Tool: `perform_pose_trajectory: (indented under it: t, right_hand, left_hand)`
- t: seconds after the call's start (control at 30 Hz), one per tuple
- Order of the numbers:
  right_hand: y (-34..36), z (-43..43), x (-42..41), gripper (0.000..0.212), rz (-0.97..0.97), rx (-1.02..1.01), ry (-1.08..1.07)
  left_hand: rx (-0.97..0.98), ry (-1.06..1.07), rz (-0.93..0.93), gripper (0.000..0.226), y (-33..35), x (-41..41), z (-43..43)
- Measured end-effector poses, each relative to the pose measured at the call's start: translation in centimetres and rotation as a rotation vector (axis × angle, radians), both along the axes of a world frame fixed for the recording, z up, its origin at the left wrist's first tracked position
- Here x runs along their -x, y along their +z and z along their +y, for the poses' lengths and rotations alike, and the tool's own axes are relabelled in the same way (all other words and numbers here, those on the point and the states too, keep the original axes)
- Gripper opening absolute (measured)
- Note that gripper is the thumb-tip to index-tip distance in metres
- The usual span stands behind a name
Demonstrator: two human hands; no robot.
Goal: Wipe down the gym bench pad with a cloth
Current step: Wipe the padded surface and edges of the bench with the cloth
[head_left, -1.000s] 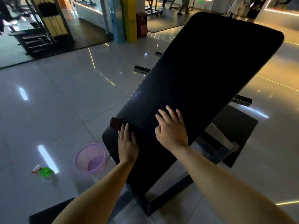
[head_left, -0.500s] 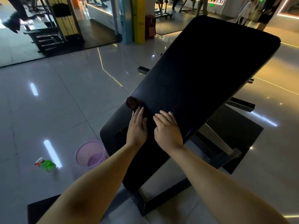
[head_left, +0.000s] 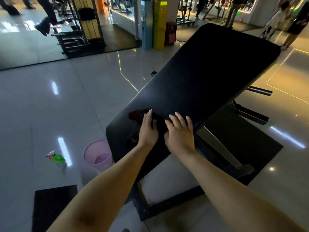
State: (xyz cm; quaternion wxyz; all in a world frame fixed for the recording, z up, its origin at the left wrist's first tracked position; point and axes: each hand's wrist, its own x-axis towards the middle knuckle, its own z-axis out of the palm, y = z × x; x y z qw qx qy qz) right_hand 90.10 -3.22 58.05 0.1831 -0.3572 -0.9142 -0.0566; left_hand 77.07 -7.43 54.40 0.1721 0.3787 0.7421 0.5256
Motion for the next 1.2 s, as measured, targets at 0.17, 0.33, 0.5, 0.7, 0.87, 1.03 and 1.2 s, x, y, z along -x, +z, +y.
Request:
perform_pose_trajectory:
  t: [0.17, 0.33, 0.5, 0.7, 0.87, 1.03, 1.2]
  right_hand:
    - [-0.9, 0.7, -1.4, 0.047, 0.032, -0.035, 0.060]
    - [-1.6, 0.9, -1.7, 0.048, 0.050, -0.053, 0.081]
    - [-1.5, 0.7, -1.8, 0.048, 0.027, -0.044, 0.084]
    - [-2.1, -0.7, -3.0, 0.049, -0.008, 0.095, 0.224]
    - [-1.4, -3.0, -3.1, 0.046, 0.173, 0.399, 0.359]
    - [0.3, -3.3, -3.5, 0.052, 0.302, 0.672, 0.258]
    - [-0.3, -3.2, -3.3, 0.039, 0.246, 0.486, 0.279]
  left_hand:
    - [0.030, 0.012, 0.105, 0.051, -1.1, -0.7, 1.0]
    - [0.077, 0.134, 0.119, 0.049, -4.3, -1.5, -4.2]
    - [0.169, 0.231, 0.052, 0.050, -6.7, -2.8, -8.4]
    - [0.161, 0.280, -0.023, 0.049, -5.5, -4.4, -9.6]
    - [-0.007, 0.053, 0.093, 0.048, -0.5, -7.3, -8.0]
    - [0.066, -0.198, 0.178, 0.076, 1.2, -8.1, -8.5]
    - [0.095, -0.120, 0.086, 0.069, -1.7, -7.9, -10.9]
